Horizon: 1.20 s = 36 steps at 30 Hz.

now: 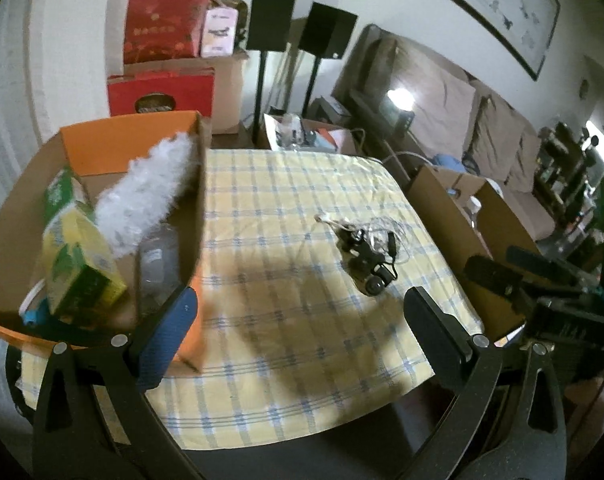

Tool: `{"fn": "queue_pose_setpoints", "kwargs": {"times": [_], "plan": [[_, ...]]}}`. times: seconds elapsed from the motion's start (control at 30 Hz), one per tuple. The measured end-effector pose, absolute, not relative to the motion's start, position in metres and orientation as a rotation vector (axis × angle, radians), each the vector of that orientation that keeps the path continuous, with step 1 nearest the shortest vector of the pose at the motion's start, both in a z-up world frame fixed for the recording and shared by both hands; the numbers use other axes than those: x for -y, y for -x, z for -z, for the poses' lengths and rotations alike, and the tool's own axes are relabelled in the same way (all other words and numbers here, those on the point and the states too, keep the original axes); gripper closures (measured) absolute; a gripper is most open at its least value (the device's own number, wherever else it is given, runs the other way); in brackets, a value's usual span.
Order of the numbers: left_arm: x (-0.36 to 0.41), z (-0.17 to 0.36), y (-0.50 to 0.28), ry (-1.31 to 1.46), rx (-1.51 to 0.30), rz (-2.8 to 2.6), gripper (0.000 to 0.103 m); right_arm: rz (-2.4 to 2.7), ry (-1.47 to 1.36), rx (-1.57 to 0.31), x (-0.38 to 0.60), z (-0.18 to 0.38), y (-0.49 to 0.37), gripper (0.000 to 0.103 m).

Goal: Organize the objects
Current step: 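Withdraw both tools from the orange box over the table, then move the left gripper to the black earphones and close on them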

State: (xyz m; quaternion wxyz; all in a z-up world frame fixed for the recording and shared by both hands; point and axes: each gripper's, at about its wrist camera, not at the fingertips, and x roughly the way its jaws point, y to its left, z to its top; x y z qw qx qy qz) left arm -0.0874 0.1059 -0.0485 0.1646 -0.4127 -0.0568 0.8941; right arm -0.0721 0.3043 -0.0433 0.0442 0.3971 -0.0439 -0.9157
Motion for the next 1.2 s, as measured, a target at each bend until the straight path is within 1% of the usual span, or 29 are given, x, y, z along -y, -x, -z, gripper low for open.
{"fn": "queue_pose_setpoints", "kwargs": {"times": [0.23,0.57,0.7,0.8,0.9,0.97,1.17,1.2], "plan": [[-0.125,0.063,0.087,1.181,0.126,-2.475,0.0,2.825,-1.24,0.207,-0.336,0.049,0.074,0.0],[-0.158,0.091,0.088,1.198,0.073,-2.371,0.0,2.818,-1.275,0.271,-0.351,0.067,0.072,0.001],[-0.168,0.101,0.095,1.193,0.053,-2.349,0.001,2.808,-1.292,0.28,-0.354,0.076,0.07,0.004],[-0.172,0.109,0.105,1.211,0.072,-2.323,0.001,2.802,-1.298,0.267,-0.353,0.081,0.069,0.006],[-0.173,0.118,0.115,1.247,0.107,-2.301,0.007,2.799,-1.306,0.27,-0.353,0.086,0.069,0.012],[-0.174,0.122,0.121,1.26,0.112,-2.293,0.008,2.786,-1.314,0.295,-0.354,0.09,0.07,0.018],[-0.182,0.135,0.13,1.283,0.103,-2.265,0.014,2.767,-1.335,0.311,-0.354,0.101,0.071,0.019],[-0.184,0.136,0.131,1.286,0.103,-2.261,0.016,2.763,-1.336,0.306,-0.353,0.102,0.071,0.019]]}}
